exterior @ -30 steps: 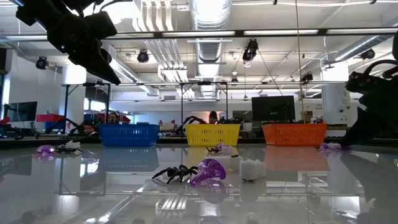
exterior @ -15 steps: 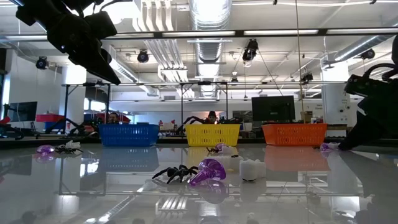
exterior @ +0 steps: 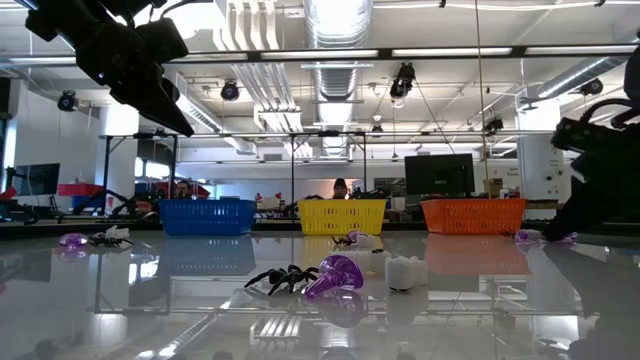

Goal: Sort Halloween decoration
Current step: Put the purple witch hat toy into the orange basket

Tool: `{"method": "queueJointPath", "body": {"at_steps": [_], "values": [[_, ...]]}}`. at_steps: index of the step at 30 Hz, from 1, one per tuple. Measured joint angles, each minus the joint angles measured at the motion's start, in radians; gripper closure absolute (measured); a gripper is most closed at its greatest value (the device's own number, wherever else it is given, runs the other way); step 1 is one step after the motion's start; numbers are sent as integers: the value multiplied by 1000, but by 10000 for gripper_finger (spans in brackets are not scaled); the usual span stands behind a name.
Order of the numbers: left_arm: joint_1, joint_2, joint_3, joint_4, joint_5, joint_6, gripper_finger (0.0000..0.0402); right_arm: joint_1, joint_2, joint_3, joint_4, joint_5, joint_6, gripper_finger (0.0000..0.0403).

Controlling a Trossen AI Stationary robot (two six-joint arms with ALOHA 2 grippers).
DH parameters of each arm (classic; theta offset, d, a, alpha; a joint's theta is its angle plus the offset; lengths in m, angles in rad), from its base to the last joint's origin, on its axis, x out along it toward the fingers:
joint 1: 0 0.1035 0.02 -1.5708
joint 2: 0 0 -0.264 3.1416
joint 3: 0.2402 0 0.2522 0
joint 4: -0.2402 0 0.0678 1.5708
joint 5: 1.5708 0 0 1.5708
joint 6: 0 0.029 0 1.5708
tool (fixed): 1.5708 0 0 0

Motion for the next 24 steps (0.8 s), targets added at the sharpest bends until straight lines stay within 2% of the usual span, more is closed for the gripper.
{"method": "queueJointPath", "body": {"at_steps": [12,17,24], "values": [[0,0,0,0,0,0,247,-12,-8,92,-35,2,-29,394],[0,0,0,0,0,-1,247,-82,-6,148,-68,40,-34,394],[0,0,0,0,0,-8,247,-237,-7,185,-75,54,-106,394]]}}
